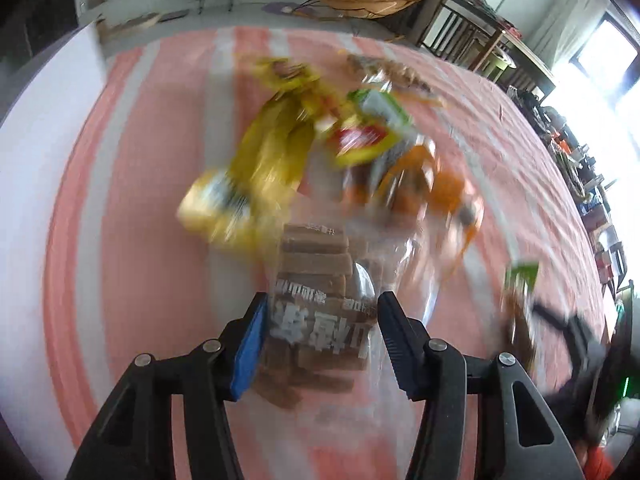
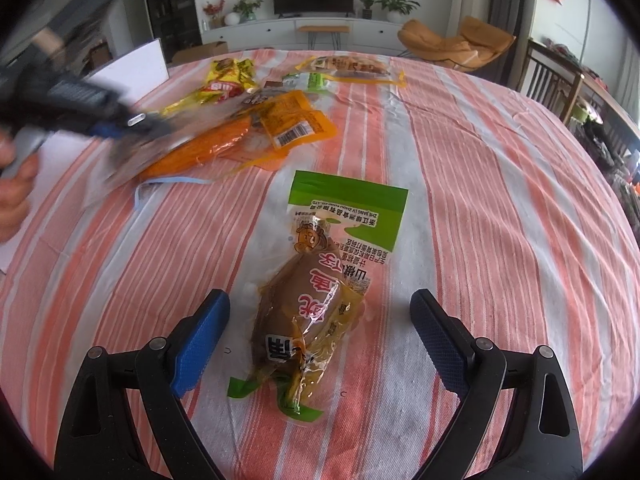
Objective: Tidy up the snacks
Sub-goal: 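Grasp the sausage packet with the right tool while the left grasps the brown-cube bag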
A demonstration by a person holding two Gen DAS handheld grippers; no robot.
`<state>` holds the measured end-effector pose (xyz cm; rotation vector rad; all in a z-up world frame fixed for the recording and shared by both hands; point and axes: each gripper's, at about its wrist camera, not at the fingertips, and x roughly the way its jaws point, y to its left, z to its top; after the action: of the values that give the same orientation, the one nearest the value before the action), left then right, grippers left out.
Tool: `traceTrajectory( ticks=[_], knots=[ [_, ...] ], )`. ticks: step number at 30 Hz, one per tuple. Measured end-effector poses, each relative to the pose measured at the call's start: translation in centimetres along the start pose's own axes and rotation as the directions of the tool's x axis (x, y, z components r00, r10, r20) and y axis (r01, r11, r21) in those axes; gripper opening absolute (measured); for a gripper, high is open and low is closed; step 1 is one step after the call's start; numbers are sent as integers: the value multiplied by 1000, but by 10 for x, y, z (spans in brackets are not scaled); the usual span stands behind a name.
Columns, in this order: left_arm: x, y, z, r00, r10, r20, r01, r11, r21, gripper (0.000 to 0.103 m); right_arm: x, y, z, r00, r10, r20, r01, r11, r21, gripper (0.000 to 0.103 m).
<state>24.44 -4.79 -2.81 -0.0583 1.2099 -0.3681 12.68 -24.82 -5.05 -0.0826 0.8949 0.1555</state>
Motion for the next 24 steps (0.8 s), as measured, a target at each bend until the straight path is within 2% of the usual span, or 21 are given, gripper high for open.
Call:
traceTrajectory(
  ticks=[2, 5, 7, 8, 9, 10, 12, 15, 17, 18, 20, 22, 24],
  knots=[
    [-7, 12, -30, 1000, 0, -26, 0, 1000, -13, 51, 0, 0, 0, 1000, 0, 0, 0, 1000, 0, 94],
    [-28, 29, -61, 1000, -23, -13, 22, 999, -25, 52, 0, 0, 0, 1000, -1, 0, 1, 1000, 0, 94],
    [-44, 37, -65, 998, -57, 22, 58, 998, -13, 68, 0, 0, 0, 1000, -1, 0, 1, 1000, 0, 94],
    [-51, 37, -63, 997, -59, 40, 59, 998, 2, 91, 0, 0, 0, 1000, -1, 0, 1, 1000, 0, 94],
    [-56, 36, -62, 997, -59, 59, 58, 998, 21, 103, 0, 0, 0, 1000, -1, 0, 1, 1000, 0, 94],
    [-60, 32, -60, 994, -73, 78, 69, 996, 59, 103, 0, 0, 0, 1000, -1, 0, 1, 1000, 0, 94],
    [-54, 22, -53, 994, -89, 57, 80, 986, 147, 103, 0, 0, 0, 1000, -2, 0, 2, 1000, 0, 94],
    [-23, 3, -54, 998, 54, 20, -57, 966, 251, 103, 0, 0, 0, 1000, -1, 0, 1, 1000, 1, 94],
    [1, -9, -62, 983, 183, 33, -184, 927, 326, 103, 0, 0, 0, 1000, -2, 0, 2, 1000, 4, 94],
    [4, -12, -65, 983, 172, 60, -182, 927, 329, 103, 0, 0, 0, 1000, -3, 0, 3, 1000, 6, 94],
    [6, -6, -68, 988, 131, 88, -149, 953, 263, 103, 0, -1, 0, 1000, -4, 0, 4, 1000, 9, 94],
    [5, 1, -71, 979, 132, 157, -163, 965, 205, 103, -1, -1, 0, 1000, -4, 1, 4, 1000, 9, 94],
    [4, 2, -80, 967, 123, 222, -169, 965, 200, 103, -1, -1, 0, 1000, -4, 0, 4, 1000, 9, 94]
  ],
)
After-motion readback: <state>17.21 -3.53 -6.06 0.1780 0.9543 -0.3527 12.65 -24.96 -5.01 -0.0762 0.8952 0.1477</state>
